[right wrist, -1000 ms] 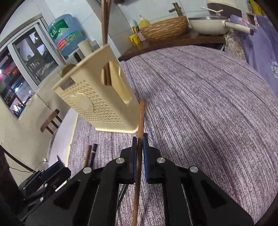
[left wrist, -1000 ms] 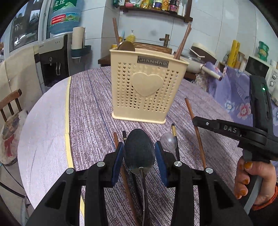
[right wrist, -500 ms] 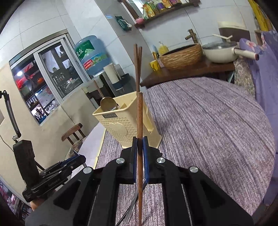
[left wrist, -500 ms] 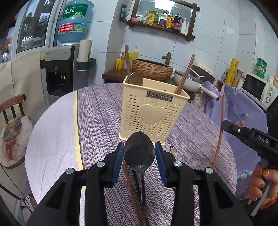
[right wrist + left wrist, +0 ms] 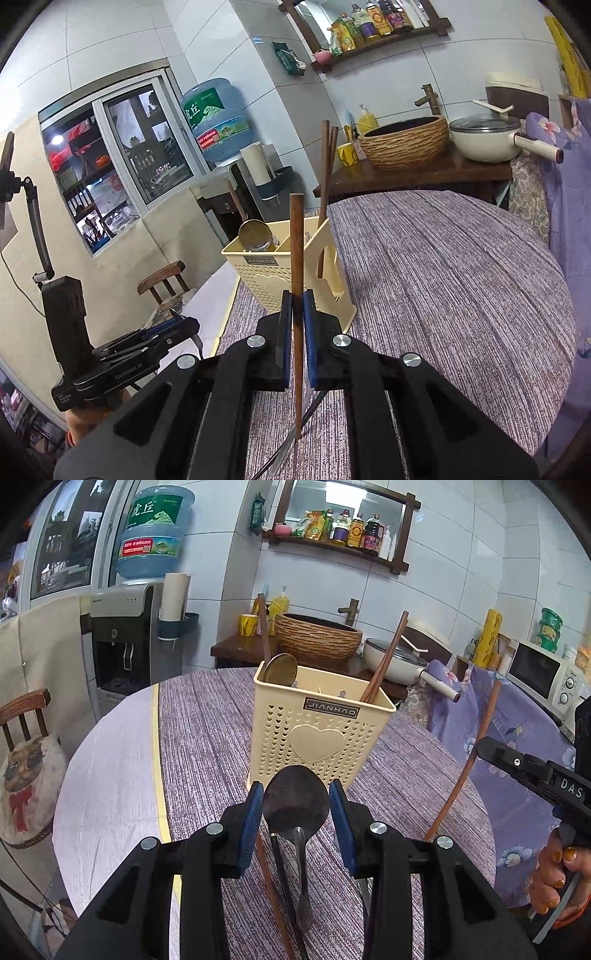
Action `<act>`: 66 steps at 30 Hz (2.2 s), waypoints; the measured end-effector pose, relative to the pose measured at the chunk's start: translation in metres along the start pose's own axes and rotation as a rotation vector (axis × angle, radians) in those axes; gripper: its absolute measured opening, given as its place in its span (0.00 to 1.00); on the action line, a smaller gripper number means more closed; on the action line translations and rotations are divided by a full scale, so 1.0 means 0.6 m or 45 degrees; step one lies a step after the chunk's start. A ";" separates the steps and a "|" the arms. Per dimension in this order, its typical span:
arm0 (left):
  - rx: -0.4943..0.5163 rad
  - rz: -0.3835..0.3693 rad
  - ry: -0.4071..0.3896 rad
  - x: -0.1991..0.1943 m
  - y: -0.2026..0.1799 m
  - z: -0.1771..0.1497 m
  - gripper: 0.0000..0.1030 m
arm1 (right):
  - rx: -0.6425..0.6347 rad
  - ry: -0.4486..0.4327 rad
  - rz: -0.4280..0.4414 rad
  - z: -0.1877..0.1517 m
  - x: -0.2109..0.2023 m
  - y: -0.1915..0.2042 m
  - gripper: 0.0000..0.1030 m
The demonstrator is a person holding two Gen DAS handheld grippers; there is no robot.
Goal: Organize utensils
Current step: 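Lift the metal spoon and wooden chopstick and carry them over the holder, then lower the spoon and chopstick into the holder and open both grippers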
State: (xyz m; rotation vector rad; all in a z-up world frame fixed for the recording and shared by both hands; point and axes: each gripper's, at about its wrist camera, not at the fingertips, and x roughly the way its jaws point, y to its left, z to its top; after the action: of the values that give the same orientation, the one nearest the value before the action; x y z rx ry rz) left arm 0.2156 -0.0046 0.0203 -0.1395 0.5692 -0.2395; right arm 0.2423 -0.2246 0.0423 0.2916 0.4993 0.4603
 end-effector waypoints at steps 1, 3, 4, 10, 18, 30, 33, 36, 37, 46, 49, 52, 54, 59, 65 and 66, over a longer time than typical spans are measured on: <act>0.000 -0.004 0.000 0.000 0.000 0.001 0.36 | -0.020 -0.003 -0.001 0.002 0.000 0.005 0.07; 0.007 -0.010 -0.001 0.000 -0.002 0.006 0.36 | -0.055 -0.008 -0.009 0.005 -0.001 0.013 0.07; 0.012 -0.009 -0.004 0.000 -0.003 0.007 0.36 | -0.069 -0.010 -0.011 0.007 -0.002 0.017 0.07; 0.020 -0.029 -0.019 -0.003 -0.003 0.025 0.36 | -0.127 -0.025 -0.004 0.023 -0.006 0.037 0.07; 0.035 -0.072 -0.137 -0.029 -0.011 0.112 0.36 | -0.208 -0.103 0.039 0.085 -0.022 0.077 0.07; -0.006 0.003 -0.412 -0.016 -0.032 0.287 0.36 | -0.301 -0.405 -0.079 0.234 -0.021 0.124 0.07; -0.016 0.050 -0.407 0.022 -0.028 0.285 0.36 | -0.308 -0.407 -0.133 0.237 0.010 0.121 0.07; -0.032 0.063 -0.361 0.062 -0.021 0.264 0.36 | -0.287 -0.376 -0.155 0.225 0.043 0.109 0.07; -0.032 0.067 -0.347 0.071 -0.018 0.255 0.35 | -0.279 -0.354 -0.165 0.215 0.058 0.101 0.07; 0.000 0.092 -0.253 0.111 -0.014 0.189 0.35 | -0.220 -0.216 -0.197 0.159 0.126 0.066 0.07; 0.007 0.101 -0.233 0.118 -0.013 0.173 0.35 | -0.197 -0.189 -0.196 0.144 0.137 0.056 0.07; 0.030 0.122 -0.217 0.126 -0.014 0.160 0.36 | -0.178 -0.167 -0.195 0.134 0.144 0.047 0.07; 0.025 0.118 -0.199 0.132 -0.011 0.155 0.36 | -0.164 -0.156 -0.194 0.131 0.147 0.043 0.07; 0.038 0.131 -0.186 0.137 -0.011 0.147 0.36 | -0.172 -0.169 -0.206 0.124 0.147 0.039 0.07; 0.067 0.127 -0.218 0.113 -0.015 0.142 0.47 | -0.194 -0.184 -0.187 0.115 0.135 0.043 0.14; 0.075 0.131 -0.229 0.105 -0.016 0.139 0.52 | -0.202 -0.191 -0.191 0.113 0.130 0.046 0.26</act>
State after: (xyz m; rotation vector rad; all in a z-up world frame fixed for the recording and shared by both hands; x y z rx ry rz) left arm 0.3112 -0.0249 0.0595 -0.0738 0.3888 -0.1416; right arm 0.3289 -0.1734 0.0789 0.1338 0.3332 0.3268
